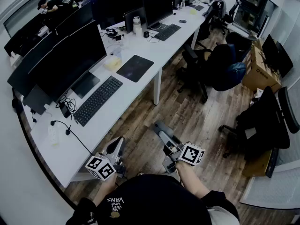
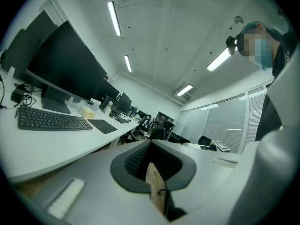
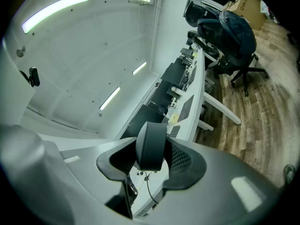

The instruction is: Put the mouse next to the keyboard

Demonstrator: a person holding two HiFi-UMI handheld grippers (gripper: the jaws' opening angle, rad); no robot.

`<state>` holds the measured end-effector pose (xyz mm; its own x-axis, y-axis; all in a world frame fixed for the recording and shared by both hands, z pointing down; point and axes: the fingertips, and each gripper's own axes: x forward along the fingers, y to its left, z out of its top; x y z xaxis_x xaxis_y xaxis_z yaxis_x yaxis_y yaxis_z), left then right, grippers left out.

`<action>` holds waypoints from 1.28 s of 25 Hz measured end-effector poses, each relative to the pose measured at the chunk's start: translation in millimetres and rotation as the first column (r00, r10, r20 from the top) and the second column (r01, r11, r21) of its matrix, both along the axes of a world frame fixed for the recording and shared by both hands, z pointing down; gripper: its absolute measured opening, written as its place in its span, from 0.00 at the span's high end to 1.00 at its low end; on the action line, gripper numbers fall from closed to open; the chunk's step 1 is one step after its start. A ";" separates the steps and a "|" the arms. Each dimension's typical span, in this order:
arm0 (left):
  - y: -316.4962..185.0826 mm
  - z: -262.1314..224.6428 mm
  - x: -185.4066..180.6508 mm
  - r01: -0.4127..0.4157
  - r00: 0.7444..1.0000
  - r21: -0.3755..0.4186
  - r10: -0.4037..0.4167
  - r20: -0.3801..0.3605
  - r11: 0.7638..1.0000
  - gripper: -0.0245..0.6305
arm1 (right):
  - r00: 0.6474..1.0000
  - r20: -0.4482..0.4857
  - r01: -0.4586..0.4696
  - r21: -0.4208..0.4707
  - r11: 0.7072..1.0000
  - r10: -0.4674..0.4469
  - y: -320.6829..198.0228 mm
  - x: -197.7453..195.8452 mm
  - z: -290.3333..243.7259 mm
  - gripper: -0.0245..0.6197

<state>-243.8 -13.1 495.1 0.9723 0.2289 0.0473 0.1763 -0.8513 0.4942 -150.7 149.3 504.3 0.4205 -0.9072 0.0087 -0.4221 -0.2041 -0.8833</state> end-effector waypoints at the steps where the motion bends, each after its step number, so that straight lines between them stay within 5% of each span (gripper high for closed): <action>1: 2.3 -0.3 3.6 0.000 1.000 0.001 0.000 0.002 1.000 0.96 | 1.000 -0.022 0.013 -0.003 1.000 -0.013 -0.2 2.6 -3.4 0.68; 5: 14.1 -1.6 19.9 0.001 1.000 -0.006 -0.001 0.003 1.000 0.96 | 0.997 -0.070 0.043 -0.004 0.999 -0.043 5.7 15.1 -11.1 0.68; 11: 32.8 -3.0 47.9 0.028 1.000 -0.007 -0.028 0.003 1.000 0.96 | 0.998 -0.004 0.059 0.015 0.998 -0.059 27.2 44.1 -1.8 0.68; 23: 102.7 5.5 114.5 0.113 0.994 -0.027 -0.113 0.004 0.993 0.96 | 0.978 -0.033 0.204 -0.010 0.979 -0.204 80.8 106.8 -2.7 0.68; 32: 141.4 15.4 136.3 0.161 0.987 -0.042 -0.161 0.020 0.986 0.96 | 0.973 -0.023 0.230 -0.010 0.973 -0.231 111.2 149.2 0.7 0.68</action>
